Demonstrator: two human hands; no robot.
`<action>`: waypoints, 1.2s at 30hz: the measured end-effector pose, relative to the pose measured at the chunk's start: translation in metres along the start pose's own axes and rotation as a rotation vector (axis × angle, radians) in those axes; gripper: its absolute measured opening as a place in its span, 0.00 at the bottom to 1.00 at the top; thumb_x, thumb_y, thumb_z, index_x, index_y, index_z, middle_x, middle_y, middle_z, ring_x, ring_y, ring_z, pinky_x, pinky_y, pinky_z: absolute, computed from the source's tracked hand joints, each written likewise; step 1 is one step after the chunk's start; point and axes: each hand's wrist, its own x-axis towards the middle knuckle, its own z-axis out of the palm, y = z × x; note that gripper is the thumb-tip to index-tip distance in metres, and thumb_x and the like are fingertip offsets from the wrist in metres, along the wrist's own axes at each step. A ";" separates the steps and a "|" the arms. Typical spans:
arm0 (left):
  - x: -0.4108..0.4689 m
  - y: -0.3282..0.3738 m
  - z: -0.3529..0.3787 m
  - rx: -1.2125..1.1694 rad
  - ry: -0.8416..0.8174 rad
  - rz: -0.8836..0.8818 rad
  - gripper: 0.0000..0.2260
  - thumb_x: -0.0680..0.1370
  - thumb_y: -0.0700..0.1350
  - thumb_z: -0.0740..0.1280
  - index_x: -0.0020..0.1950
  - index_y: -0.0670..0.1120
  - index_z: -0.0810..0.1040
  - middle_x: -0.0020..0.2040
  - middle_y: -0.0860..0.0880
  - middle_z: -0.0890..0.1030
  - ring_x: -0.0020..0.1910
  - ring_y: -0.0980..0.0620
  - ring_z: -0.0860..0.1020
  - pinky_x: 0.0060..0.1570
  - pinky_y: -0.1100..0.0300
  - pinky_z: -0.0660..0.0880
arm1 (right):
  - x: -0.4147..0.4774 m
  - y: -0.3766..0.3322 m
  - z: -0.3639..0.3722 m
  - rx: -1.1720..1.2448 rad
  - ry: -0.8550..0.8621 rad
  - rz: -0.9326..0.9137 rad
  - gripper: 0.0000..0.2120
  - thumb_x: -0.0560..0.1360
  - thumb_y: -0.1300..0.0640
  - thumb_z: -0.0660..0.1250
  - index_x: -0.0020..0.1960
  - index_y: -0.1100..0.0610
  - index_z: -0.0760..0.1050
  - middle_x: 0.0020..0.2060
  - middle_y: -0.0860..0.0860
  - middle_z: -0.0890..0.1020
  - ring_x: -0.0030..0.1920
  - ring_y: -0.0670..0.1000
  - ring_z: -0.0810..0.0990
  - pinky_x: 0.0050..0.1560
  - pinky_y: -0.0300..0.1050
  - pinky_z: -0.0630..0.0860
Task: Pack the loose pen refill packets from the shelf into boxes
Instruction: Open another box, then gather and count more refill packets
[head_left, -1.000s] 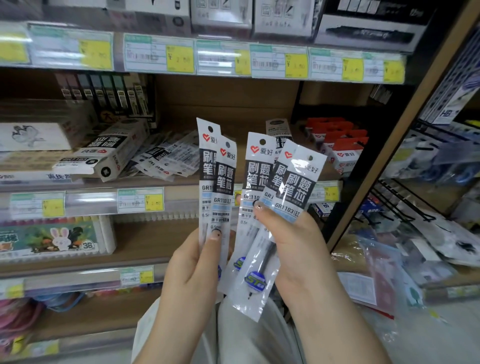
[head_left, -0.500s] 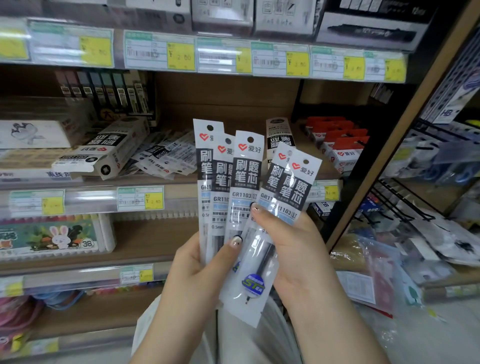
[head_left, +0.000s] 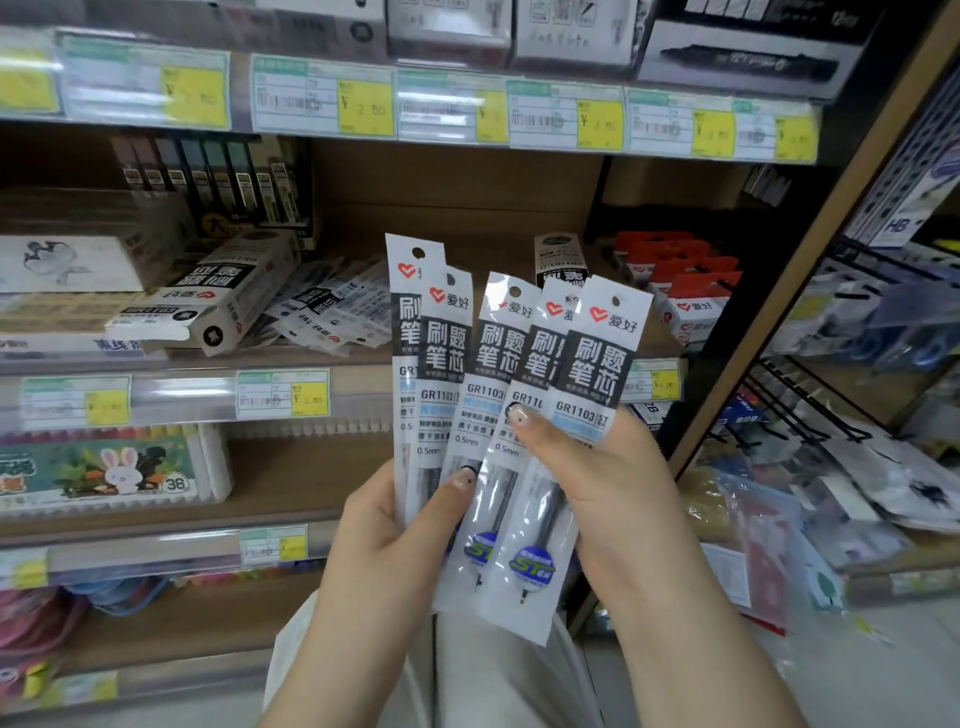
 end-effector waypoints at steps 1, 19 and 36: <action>0.000 0.000 0.000 0.005 0.000 -0.002 0.08 0.70 0.46 0.66 0.46 0.53 0.83 0.41 0.48 0.85 0.39 0.52 0.83 0.39 0.52 0.80 | 0.000 0.000 0.000 -0.025 0.006 -0.037 0.10 0.69 0.65 0.72 0.49 0.54 0.81 0.47 0.49 0.86 0.49 0.49 0.84 0.49 0.43 0.80; -0.001 0.000 -0.005 0.047 0.000 0.077 0.14 0.64 0.55 0.71 0.49 0.55 0.82 0.45 0.49 0.86 0.45 0.49 0.84 0.42 0.48 0.80 | 0.003 0.004 -0.004 -0.078 0.073 -0.035 0.07 0.68 0.49 0.69 0.46 0.40 0.81 0.47 0.43 0.85 0.50 0.46 0.83 0.54 0.53 0.78; -0.004 -0.002 0.001 0.061 -0.134 0.045 0.15 0.64 0.56 0.71 0.50 0.56 0.82 0.45 0.52 0.85 0.43 0.56 0.83 0.37 0.65 0.76 | -0.002 0.010 0.012 -0.160 0.255 -0.031 0.11 0.71 0.39 0.56 0.39 0.27 0.76 0.39 0.28 0.81 0.44 0.31 0.79 0.48 0.37 0.71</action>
